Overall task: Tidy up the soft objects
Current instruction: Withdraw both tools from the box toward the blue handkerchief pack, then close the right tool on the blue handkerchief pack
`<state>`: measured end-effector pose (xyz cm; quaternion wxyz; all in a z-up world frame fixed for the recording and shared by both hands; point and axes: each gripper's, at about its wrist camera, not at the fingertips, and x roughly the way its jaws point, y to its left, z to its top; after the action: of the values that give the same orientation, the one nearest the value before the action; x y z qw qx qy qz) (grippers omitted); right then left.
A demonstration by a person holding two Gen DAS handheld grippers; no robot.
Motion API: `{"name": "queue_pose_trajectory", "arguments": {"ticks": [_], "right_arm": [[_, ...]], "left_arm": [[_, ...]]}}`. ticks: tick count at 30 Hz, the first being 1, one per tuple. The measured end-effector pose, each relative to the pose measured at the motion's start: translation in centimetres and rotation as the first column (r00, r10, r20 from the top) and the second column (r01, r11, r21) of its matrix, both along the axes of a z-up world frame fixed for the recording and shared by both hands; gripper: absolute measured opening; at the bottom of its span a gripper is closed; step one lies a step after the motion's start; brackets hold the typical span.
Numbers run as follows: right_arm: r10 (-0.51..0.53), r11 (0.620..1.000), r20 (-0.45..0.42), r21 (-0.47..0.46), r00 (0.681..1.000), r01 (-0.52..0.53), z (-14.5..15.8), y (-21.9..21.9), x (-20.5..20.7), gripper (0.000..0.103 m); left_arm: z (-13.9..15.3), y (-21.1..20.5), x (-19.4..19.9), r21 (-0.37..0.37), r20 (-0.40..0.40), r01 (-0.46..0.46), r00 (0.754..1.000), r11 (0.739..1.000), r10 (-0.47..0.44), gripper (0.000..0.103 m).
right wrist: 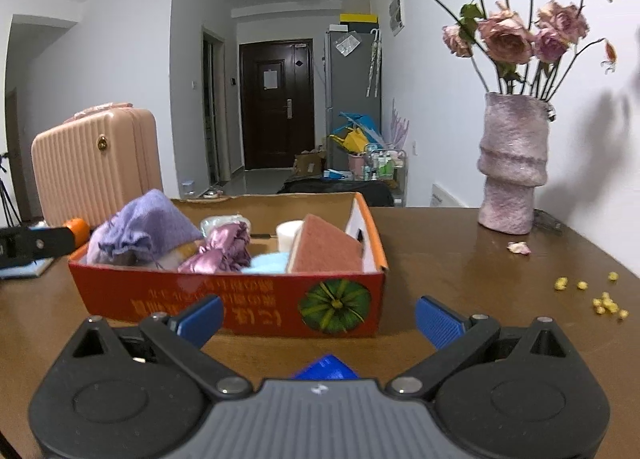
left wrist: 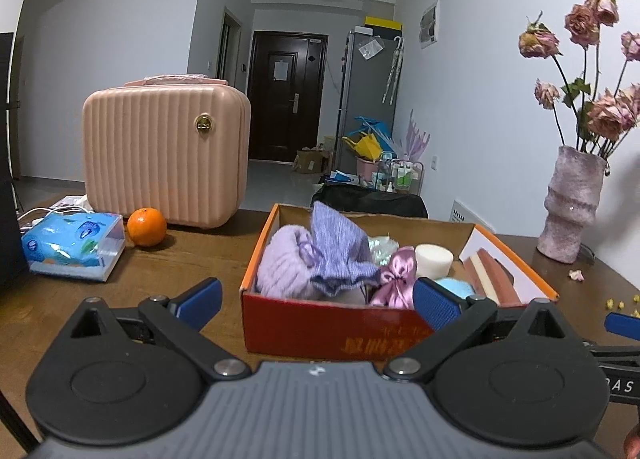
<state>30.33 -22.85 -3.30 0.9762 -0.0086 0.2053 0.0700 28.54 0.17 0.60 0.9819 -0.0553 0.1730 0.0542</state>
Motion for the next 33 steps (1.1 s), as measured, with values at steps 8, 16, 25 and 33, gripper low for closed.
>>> {"name": "queue_pose_trajectory", "arguments": {"ticks": [8, 16, 25, 33], "right_arm": [[-0.01, 1.0, 0.003, -0.005, 1.0, 0.01, -0.8, -1.5, -3.3, 0.103], [-0.013, 1.0, 0.003, -0.009, 1.0, 0.013, -1.4, -2.2, -6.2, 0.103], [-0.005, 1.0, -0.009, -0.01, 1.0, 0.005, -1.9, -2.4, -8.2, 0.103], [0.008, 1.0, -0.012, -0.022, 1.0, -0.008, -2.1, -2.0, -8.2, 0.103]], "left_arm": [[-0.7, -0.2, -3.3, 0.013, -0.014, 0.018, 1.0, 1.0, -0.018, 0.103], [-1.5, 0.0, -6.2, 0.026, -0.033, 0.036, 0.999, 0.999, -0.035, 0.103], [-2.5, -0.1, -8.9, 0.04, -0.059, 0.075, 0.996, 0.996, -0.073, 0.103], [-3.0, -0.3, -8.9, 0.049, -0.078, 0.078, 0.994, 0.996, -0.074, 0.103]]}}
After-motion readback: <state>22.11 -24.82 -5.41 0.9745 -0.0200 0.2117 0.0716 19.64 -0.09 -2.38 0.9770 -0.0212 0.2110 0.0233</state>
